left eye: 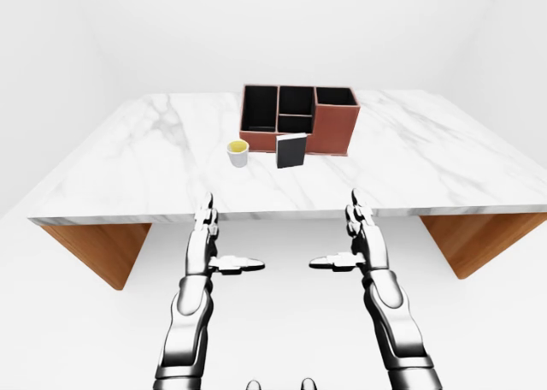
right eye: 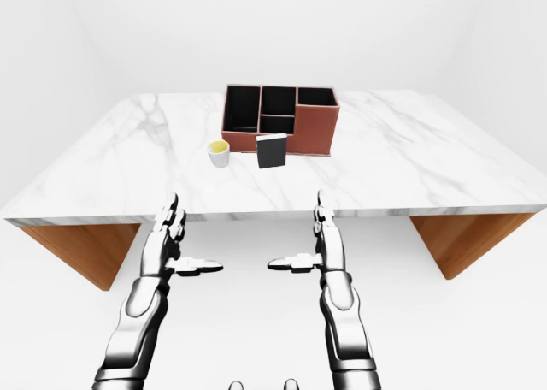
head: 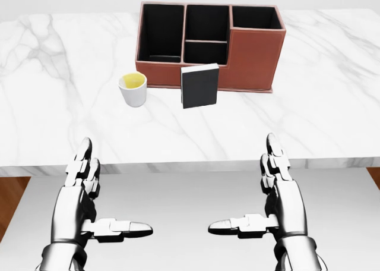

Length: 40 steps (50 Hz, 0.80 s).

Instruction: Pick up the book and place it in the caddy.

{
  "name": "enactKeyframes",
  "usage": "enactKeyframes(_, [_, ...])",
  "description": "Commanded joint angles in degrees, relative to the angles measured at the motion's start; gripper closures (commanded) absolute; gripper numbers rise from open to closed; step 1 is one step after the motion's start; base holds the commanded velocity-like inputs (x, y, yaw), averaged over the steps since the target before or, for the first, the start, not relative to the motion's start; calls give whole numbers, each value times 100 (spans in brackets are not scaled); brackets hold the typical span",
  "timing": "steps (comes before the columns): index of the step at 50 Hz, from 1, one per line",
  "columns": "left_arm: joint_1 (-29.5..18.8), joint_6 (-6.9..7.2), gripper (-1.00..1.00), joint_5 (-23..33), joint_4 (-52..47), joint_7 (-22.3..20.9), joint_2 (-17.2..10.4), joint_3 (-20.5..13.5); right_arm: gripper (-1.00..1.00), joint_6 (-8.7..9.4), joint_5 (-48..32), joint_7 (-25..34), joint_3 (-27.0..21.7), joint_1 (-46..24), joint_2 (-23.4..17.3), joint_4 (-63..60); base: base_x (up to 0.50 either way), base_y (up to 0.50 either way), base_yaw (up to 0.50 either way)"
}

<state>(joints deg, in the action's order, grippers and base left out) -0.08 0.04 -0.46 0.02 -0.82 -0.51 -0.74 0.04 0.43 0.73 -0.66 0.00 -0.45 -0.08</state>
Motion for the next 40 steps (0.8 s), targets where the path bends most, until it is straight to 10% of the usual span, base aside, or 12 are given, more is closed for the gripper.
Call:
enactKeyframes(1, [-75,114,-100,-125,-73,-150,-87,-193,-100,-5,16,139,-86,-17,-55,-3,0,0,0])
enactKeyframes(13, [-216,496,-100,-93,-531,-308,-218,-293,-100,176,-307,272,-12,-121,-99,-288,0,0,0])
enactKeyframes(18, [-368,496,-100,-112,-956,-402,-229,-333,-100,496,-390,349,-57,-239,-140,-702,0,0,0])
enactKeyframes(40, [-1106,496,-100,-166,-1431,-685,-528,-608,-100,496,-675,651,-278,-1101,-378,-1132,0,0,0])
